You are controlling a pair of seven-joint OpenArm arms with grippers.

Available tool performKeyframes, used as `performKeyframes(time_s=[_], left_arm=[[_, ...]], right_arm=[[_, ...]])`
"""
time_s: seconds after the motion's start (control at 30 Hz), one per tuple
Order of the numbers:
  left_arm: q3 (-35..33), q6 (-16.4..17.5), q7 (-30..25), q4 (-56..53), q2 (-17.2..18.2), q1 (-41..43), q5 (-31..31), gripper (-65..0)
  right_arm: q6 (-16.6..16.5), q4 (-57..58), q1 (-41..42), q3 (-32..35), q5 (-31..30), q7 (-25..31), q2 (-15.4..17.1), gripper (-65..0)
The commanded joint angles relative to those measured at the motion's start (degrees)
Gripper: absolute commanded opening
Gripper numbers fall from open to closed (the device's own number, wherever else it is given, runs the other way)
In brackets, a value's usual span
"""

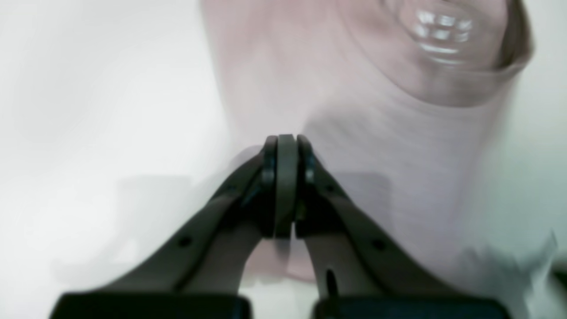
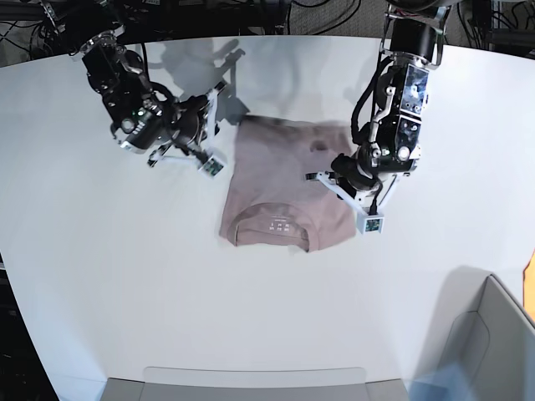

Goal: Fold the T-shirt properly
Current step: 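Grasp the folded bundle with the right gripper and fold it over again, then push the folded shirt aside with the left gripper and release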

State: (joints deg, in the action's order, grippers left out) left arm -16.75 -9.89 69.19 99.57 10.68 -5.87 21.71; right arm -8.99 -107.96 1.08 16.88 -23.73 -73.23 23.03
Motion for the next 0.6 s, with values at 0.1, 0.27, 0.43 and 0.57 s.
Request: performKeyframes(time_s=[0.1,0.27,0.43,0.57], left_arm=[[0.09,0.18,-0.92,1.84,-0.70,0.37,0.92,-65.0],[-0.08,0.35,-5.58,3.77,-0.87,0.90,1.01,-65.0],[-1.31,0.62,-7.96,1.31,-2.37,0.02,1.01,-65.0],[-5.53,3.25,-8.40,-5.46,-2.46,-4.11,0.83,-65.0]], right_arm=[[-0.02,-1.27,-2.18,-3.48,-0.58,-0.48,0.67,-65.0],[-0.02,-1.36,-7.37,-8.23,-0.58,-0.57,1.02,-65.0],[-0.46,-2.15,-13.43,-15.52,-0.58,-0.13,0.75,-65.0],[-0.46,-5.40,-17.65,-20.36,-0.58,-0.13,0.67,-65.0]])
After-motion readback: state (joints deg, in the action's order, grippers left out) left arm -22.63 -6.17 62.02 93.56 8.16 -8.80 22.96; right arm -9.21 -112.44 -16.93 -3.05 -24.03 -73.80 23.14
